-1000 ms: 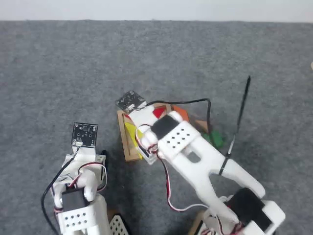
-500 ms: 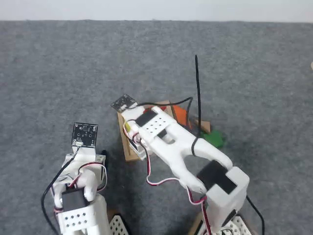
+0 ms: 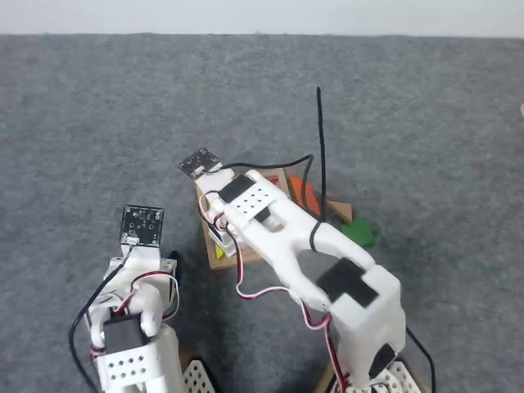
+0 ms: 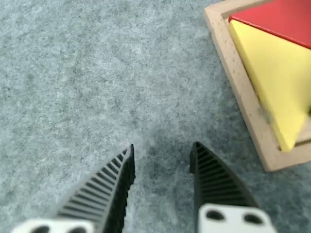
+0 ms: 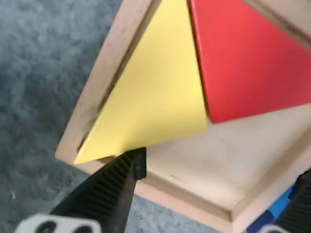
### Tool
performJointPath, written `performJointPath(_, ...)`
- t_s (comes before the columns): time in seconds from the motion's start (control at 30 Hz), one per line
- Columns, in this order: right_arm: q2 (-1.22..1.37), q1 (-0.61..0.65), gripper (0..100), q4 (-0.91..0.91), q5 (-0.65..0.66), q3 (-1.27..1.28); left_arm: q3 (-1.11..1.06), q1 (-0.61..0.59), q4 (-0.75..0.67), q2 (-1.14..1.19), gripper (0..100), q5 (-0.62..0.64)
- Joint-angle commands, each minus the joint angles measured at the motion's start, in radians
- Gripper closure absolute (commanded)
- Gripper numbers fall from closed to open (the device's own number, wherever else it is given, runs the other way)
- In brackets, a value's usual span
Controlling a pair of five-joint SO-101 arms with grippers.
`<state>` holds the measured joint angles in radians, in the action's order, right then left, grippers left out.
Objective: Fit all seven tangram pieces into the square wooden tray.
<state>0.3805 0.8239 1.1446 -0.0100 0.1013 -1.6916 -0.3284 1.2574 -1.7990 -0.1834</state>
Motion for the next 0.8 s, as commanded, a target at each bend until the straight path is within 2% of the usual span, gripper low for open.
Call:
performJointPath(0.0, -0.002, -0.001, 54.5, -0.007, -0.014, -0.075, 0.008, 0.003, 0.006, -0.018, 81, 0.006)
performJointPath(0.2, -0.053, -0.002, 54.5, 0.01, -0.014, -0.074, 0.008, 0.003, 0.006, -0.018, 81, 0.006)
performJointPath(0.37, -0.232, -0.059, 54.5, 0.15, -0.026, -0.072, 0.008, 0.003, 0.006, -0.018, 81, 0.006)
performJointPath(0.53, -0.438, -0.24, 54.5, 0.231, -0.025, 0.006, 0.008, 0.003, 0.006, -0.018, 81, 0.006)
performJointPath(0.77, -0.549, -0.47, 54.4, 0.228, 0.133, 0.149, 0.008, 0.003, 0.006, -0.018, 81, 0.006)
